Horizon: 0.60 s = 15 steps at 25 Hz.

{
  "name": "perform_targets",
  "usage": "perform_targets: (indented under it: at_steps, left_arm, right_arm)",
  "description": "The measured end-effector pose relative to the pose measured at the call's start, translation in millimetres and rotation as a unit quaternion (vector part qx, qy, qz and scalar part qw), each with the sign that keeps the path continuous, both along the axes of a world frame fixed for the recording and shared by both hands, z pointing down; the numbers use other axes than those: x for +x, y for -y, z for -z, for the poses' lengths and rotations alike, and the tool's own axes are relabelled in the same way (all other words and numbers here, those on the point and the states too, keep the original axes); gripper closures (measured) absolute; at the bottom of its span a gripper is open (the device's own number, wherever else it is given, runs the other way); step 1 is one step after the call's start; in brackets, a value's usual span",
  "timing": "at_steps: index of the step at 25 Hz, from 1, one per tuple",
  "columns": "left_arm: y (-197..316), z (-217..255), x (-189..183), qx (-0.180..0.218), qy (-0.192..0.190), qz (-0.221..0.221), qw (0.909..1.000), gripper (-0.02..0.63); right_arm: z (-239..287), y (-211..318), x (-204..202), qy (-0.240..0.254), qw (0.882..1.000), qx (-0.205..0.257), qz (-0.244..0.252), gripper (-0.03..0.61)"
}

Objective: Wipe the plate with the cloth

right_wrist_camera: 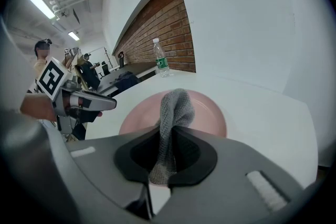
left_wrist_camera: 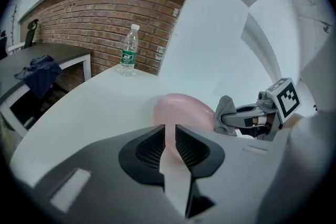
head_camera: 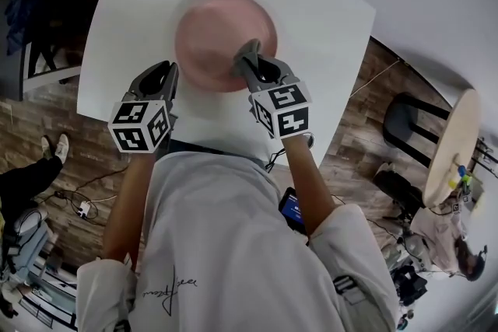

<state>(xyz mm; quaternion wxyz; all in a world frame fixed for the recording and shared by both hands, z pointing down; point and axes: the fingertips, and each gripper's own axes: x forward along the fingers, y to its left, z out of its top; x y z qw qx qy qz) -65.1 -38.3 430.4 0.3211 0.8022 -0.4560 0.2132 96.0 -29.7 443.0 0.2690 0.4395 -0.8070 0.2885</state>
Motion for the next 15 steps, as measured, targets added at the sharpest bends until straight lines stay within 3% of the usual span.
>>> perform_targets:
  at_steps: [15]
  left_arm:
    - [14, -36, 4, -0.048, -0.02, 0.013, 0.9986, 0.495]
  right_arm:
    - [-25, 34, 2, -0.023, 0.999, -0.026, -0.032, 0.538]
